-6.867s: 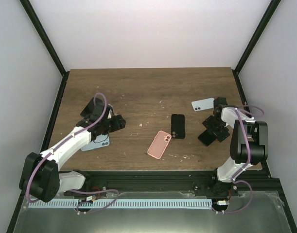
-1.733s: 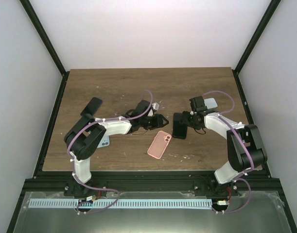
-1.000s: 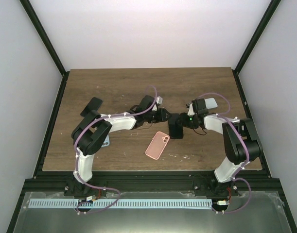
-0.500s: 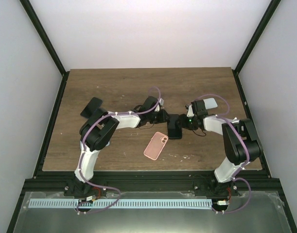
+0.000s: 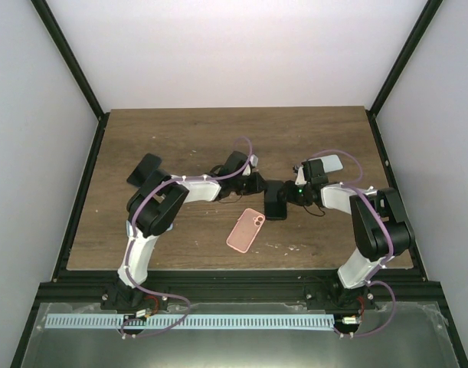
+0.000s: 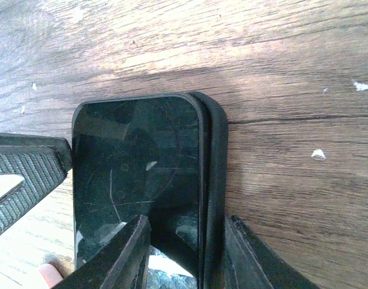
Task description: Put the phone into the phone case
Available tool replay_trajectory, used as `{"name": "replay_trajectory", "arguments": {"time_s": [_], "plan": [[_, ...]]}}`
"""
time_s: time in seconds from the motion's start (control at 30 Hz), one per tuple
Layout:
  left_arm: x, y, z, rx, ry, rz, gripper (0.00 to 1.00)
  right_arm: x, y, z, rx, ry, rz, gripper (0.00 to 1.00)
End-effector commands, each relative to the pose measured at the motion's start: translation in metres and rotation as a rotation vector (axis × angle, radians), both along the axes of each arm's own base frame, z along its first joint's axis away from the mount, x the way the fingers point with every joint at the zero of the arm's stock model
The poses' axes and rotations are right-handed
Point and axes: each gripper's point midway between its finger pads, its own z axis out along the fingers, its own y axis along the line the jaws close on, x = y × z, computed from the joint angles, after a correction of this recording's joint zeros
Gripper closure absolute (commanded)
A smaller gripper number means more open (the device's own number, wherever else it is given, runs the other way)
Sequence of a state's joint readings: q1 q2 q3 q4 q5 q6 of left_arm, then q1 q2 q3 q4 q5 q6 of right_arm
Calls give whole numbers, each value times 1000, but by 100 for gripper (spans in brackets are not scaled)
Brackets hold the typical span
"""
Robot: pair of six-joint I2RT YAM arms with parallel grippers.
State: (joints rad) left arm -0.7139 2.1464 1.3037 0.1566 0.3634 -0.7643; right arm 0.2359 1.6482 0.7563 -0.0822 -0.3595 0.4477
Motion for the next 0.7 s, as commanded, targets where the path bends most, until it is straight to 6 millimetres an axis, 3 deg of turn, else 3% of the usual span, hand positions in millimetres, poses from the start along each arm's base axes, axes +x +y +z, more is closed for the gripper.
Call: {"name": "replay_trajectory", "arguments": {"time_s": [0.0,0.2,0.5,0.67], "plan": [[-9,-26,17,-75,-31,-91,80,-7,7,-5,16,20,25,67],[-20,-36,14,-67,-9,-128,79,-5,12,-4,41,17,36,69],[-20,-11,30,-14,-24,-94,68,-12,-1,1,-19,26,2,66],[-25,-4,20,23,-5,-98,67,-19,-6,-1,-24,45,-14,62]]}}
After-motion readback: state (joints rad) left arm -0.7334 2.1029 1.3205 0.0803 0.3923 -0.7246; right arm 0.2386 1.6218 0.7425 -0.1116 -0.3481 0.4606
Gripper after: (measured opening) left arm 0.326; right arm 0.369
